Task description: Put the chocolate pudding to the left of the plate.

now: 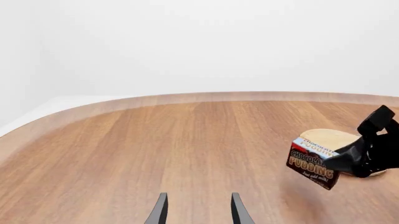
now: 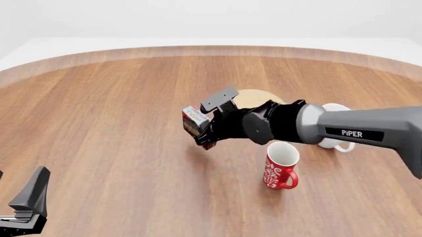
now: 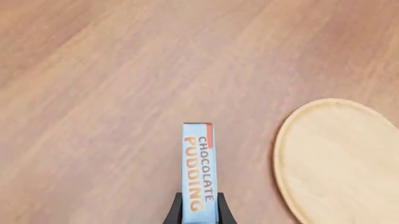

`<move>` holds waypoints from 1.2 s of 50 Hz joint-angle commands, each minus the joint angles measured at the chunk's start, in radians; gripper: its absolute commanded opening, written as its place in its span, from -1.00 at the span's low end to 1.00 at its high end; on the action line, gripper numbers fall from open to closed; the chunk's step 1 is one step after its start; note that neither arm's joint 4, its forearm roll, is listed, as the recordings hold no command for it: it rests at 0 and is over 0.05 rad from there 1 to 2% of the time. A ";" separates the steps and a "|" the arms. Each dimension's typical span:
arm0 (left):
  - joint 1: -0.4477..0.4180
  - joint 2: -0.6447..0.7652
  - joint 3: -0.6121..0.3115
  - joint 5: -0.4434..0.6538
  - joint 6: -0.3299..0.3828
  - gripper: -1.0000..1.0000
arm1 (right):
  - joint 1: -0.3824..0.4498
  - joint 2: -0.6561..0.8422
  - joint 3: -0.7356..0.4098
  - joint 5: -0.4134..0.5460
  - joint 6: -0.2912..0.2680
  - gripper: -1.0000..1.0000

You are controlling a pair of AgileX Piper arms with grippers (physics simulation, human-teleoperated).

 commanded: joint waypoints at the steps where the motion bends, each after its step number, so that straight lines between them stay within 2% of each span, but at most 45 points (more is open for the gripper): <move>1: 0.000 0.000 0.000 0.000 0.000 1.00 | -0.020 -0.109 -0.019 0.048 -0.002 -1.00; 7: 0.000 0.000 0.000 0.000 0.000 1.00 | -0.030 -0.127 -0.053 0.086 -0.007 -1.00; 15: 0.000 0.000 0.000 0.000 0.000 1.00 | -0.040 -0.082 -0.156 0.131 -0.019 -1.00; 30: 0.000 0.000 0.000 0.000 0.000 1.00 | -0.094 0.094 -0.395 0.217 -0.071 -1.00; 54: 0.000 0.000 0.000 0.000 0.000 1.00 | -0.091 0.350 -0.765 0.392 -0.083 -1.00; 60: 0.000 0.000 0.000 0.000 0.000 1.00 | -0.091 0.398 -0.817 0.418 -0.084 -1.00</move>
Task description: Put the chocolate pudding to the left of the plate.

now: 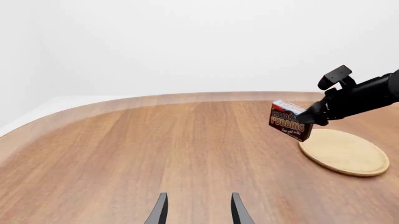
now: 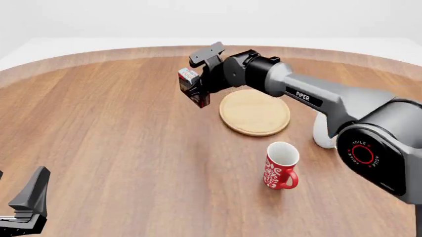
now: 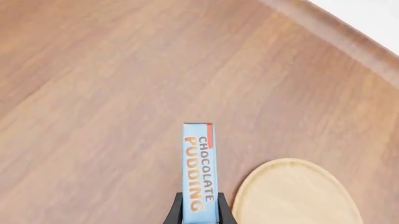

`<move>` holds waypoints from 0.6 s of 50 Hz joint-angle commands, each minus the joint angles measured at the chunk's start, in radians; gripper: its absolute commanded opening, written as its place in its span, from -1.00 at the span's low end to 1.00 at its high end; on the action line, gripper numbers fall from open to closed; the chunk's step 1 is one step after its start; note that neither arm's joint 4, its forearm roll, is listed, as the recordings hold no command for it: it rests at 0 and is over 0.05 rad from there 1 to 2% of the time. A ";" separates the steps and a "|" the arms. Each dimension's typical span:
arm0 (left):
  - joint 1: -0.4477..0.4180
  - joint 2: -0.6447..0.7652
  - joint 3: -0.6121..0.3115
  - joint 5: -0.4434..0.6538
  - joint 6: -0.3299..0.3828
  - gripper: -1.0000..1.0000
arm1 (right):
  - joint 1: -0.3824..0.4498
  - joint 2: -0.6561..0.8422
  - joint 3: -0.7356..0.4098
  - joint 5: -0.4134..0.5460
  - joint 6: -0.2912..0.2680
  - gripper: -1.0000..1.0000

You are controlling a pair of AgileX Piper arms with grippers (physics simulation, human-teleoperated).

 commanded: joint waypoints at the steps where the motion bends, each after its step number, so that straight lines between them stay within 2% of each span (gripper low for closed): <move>1: 0.000 0.000 0.000 0.000 0.000 1.00 | -0.001 0.104 -0.137 0.065 0.007 -1.00; 17: 0.000 0.000 0.000 0.000 0.000 1.00 | -0.004 0.174 -0.216 0.122 0.014 -1.00; 30: 0.000 0.000 0.000 0.000 0.000 1.00 | -0.028 0.283 -0.426 0.310 -0.003 -1.00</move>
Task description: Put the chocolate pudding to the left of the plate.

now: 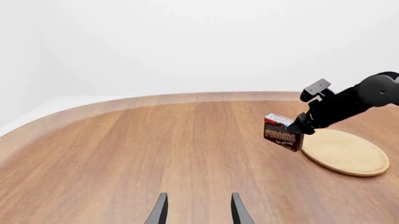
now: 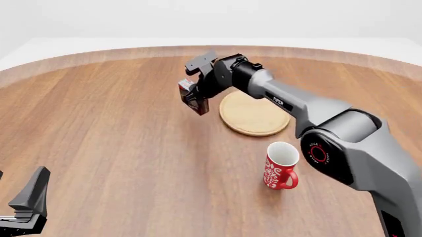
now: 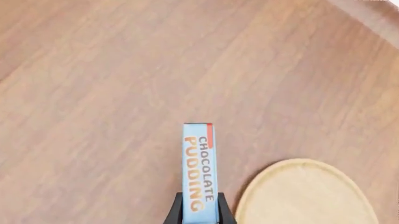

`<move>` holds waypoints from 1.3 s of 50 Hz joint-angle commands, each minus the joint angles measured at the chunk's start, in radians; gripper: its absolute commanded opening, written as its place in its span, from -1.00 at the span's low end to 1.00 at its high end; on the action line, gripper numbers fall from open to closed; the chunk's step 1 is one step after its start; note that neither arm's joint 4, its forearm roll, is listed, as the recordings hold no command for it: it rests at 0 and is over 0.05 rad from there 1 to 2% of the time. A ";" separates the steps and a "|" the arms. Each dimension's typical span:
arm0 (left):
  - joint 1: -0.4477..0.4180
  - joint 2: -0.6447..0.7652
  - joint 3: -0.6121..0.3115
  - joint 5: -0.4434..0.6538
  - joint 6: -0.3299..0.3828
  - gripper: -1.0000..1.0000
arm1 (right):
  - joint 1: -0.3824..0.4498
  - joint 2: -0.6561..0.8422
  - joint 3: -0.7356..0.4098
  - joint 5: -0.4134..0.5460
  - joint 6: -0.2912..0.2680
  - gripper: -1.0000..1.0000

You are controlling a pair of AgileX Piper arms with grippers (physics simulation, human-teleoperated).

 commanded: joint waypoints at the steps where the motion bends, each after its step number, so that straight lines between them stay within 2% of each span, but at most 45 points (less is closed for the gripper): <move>1: 0.000 0.000 0.000 0.000 0.000 1.00 | -0.018 0.081 -0.164 0.135 0.003 -1.00; 15: 0.000 0.000 0.000 0.000 0.000 1.00 | -0.030 0.174 -0.318 0.245 -0.015 -1.00; 28: 0.000 0.000 0.000 0.000 0.000 1.00 | -0.019 0.177 -0.295 0.229 -0.010 -1.00; 40: 0.000 0.000 0.000 0.000 0.000 1.00 | -0.018 0.189 -0.319 0.247 -0.015 -1.00; 41: 0.000 0.000 0.000 0.000 0.000 1.00 | -0.027 0.207 -0.353 0.267 -0.035 -1.00; 42: 0.000 0.000 0.000 0.000 0.000 1.00 | -0.013 0.161 -0.273 0.221 -0.028 1.00; 43: 0.000 0.000 0.000 0.000 0.000 1.00 | 0.010 0.117 -0.195 0.192 0.042 1.00; 45: 0.000 0.000 0.000 0.000 0.000 1.00 | 0.002 0.078 -0.146 0.158 0.012 1.00; 48: 0.000 0.000 0.000 0.000 0.000 1.00 | 0.006 0.034 -0.083 0.133 0.018 1.00; 57: 0.000 0.000 0.000 0.000 0.000 1.00 | -0.020 -0.039 -0.014 0.110 0.006 1.00; 60: 0.000 0.000 0.000 0.000 0.000 1.00 | -0.011 -0.140 0.136 0.047 0.013 1.00; 64: 0.000 0.000 0.000 0.000 0.000 1.00 | -0.009 -0.222 0.245 0.001 0.022 1.00; 65: 0.000 0.000 0.000 0.000 0.000 1.00 | -0.004 -0.262 0.301 -0.026 0.031 1.00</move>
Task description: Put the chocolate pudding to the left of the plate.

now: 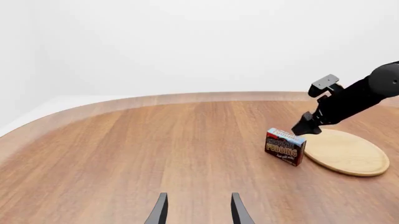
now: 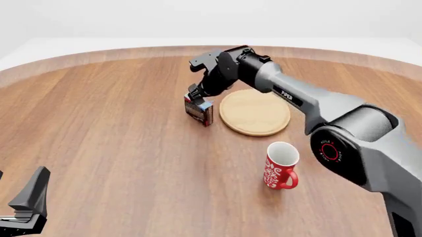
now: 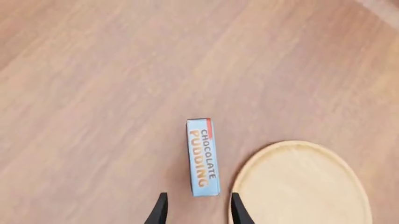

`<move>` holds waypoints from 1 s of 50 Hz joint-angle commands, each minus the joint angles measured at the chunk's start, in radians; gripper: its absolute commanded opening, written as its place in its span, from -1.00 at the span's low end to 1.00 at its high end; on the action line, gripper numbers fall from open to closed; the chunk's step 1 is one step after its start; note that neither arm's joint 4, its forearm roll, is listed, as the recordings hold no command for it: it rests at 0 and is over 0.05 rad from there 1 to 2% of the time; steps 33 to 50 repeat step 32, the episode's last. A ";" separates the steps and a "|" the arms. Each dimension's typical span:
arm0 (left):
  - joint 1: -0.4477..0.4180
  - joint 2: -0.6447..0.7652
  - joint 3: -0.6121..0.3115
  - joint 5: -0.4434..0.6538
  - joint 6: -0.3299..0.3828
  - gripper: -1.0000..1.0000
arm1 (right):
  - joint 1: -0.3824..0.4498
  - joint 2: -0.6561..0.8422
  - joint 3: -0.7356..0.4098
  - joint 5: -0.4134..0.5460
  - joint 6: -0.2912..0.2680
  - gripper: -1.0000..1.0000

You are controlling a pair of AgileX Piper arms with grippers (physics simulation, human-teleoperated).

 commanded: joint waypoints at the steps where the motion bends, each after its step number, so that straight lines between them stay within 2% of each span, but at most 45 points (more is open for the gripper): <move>1: 0.000 0.000 0.000 0.000 0.000 1.00 | 0.007 -0.217 0.296 -0.129 0.022 1.00; 2: 0.000 0.000 0.000 0.000 0.000 1.00 | 0.007 -0.218 0.297 -0.130 0.022 1.00; 3: 0.000 0.000 0.000 0.000 0.000 1.00 | 0.013 -0.254 0.349 -0.156 0.032 1.00; 10: 0.000 0.000 0.000 0.000 0.000 1.00 | 0.037 -0.371 0.522 -0.287 0.078 1.00; 11: 0.000 0.000 0.000 0.000 0.000 1.00 | 0.045 -0.387 0.541 -0.303 0.106 1.00; 13: 0.000 0.000 0.000 0.000 0.000 1.00 | 0.045 -0.419 0.575 -0.337 0.104 1.00; 15: 0.000 0.000 0.000 0.000 0.000 1.00 | 0.059 -0.460 0.623 -0.375 0.132 1.00; 21: 0.000 0.000 0.000 0.000 0.000 1.00 | 0.073 -0.581 0.779 -0.522 0.169 1.00; 25: 0.000 0.000 0.000 0.000 0.000 1.00 | 0.079 -0.618 0.816 -0.559 0.183 1.00; 28: 0.000 0.000 0.000 0.000 0.000 1.00 | 0.069 -0.680 0.848 -0.625 0.204 1.00; 30: 0.000 0.000 0.000 0.000 0.000 1.00 | 0.058 -0.690 0.848 -0.633 0.198 1.00; 32: 0.000 0.000 0.000 0.000 0.000 1.00 | 0.085 -0.725 0.873 -0.638 0.202 1.00; 50: 0.000 0.000 0.000 0.000 0.000 1.00 | 0.085 -0.725 0.873 -0.638 0.202 1.00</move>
